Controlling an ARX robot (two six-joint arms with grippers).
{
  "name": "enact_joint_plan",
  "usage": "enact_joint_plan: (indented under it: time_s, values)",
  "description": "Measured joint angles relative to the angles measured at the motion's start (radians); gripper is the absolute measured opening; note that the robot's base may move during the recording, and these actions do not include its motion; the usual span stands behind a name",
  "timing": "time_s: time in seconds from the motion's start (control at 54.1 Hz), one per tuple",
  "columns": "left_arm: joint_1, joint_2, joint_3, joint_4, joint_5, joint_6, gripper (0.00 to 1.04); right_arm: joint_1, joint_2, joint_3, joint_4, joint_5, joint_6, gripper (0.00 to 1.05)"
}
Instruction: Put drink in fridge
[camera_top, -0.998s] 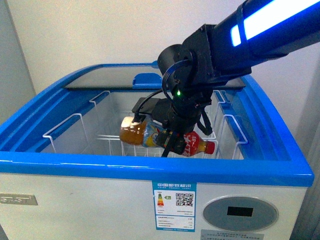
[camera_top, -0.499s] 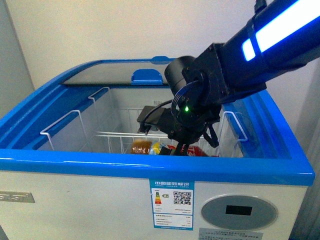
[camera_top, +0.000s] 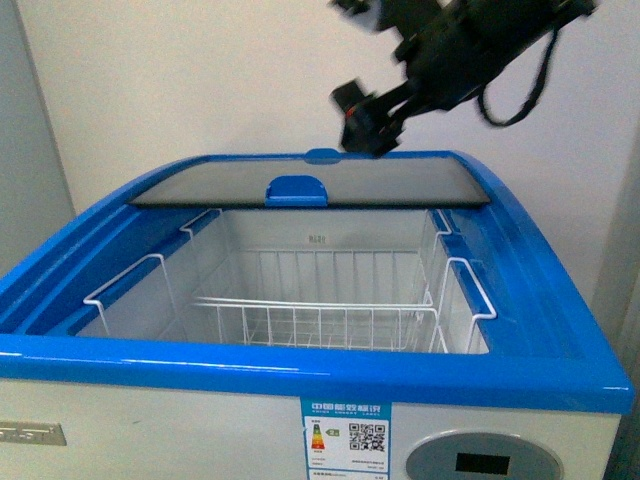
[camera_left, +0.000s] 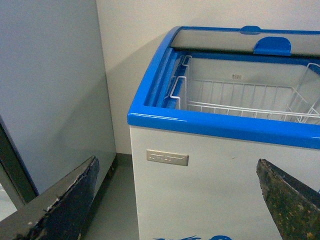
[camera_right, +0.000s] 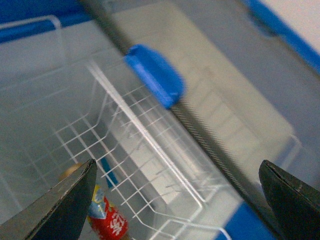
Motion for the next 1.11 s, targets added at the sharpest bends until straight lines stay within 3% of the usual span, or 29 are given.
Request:
enact_joint_plan:
  time_s: [0.148,0.314,0.425,0.517,0.795,1.109]
  values:
    - [0.0,0.0,0.0,0.0,0.0,0.0,0.97,-0.146,-0.266,-0.189,0.067,0.084,0.233,0.97]
    - [0.0,0.0,0.0,0.0,0.0,0.0,0.97,-0.262,-0.702,-0.6,0.059,0.084,0.387,0.95]
    - [0.0,0.0,0.0,0.0,0.0,0.0,0.97,-0.277,-0.888,-0.856,0.413,0.126,0.444,0.77]
    - [0.0,0.0,0.0,0.0,0.0,0.0,0.97,-0.278,-0.985,-1.08,0.6,0.129,0.465,0.59]
    - [0.0,0.0,0.0,0.0,0.0,0.0,0.97,-0.278,-1.146,-1.461,0.763,0.128,0.473,0.03]
    - [0.0,0.0,0.0,0.0,0.0,0.0,0.97,-0.278,-1.301,-1.659,0.801,0.128,0.476,0.03]
